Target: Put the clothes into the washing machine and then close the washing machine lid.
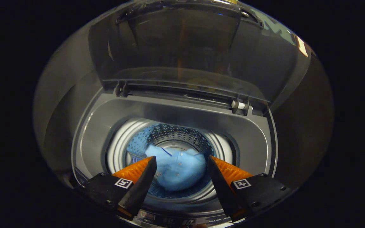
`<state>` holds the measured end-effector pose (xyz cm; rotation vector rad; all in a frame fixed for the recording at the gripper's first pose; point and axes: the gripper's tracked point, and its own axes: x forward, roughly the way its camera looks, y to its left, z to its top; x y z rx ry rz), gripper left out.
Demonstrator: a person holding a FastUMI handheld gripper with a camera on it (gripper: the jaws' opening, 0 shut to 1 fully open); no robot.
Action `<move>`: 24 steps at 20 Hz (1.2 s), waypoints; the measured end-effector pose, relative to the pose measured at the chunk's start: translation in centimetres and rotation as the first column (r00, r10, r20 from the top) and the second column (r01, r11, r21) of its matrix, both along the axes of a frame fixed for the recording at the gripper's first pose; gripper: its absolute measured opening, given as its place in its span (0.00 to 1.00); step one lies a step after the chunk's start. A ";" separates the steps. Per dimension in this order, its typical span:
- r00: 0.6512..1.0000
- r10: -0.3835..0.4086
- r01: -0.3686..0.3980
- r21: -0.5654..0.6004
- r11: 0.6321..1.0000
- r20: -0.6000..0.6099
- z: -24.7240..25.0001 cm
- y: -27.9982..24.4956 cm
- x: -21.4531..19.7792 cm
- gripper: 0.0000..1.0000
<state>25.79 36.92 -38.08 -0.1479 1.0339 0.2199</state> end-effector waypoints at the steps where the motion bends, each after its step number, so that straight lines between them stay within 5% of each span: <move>1: 1.000 0.003 -0.003 0.008 1.000 0.007 0.5 0.0 0.1 0.99; 12: 0.972 0.013 -0.041 0.117 0.992 0.234 12.9 0.2 3.9 0.99; 24: 0.858 -0.069 -0.042 0.204 0.978 0.508 32.3 -3.0 10.4 0.98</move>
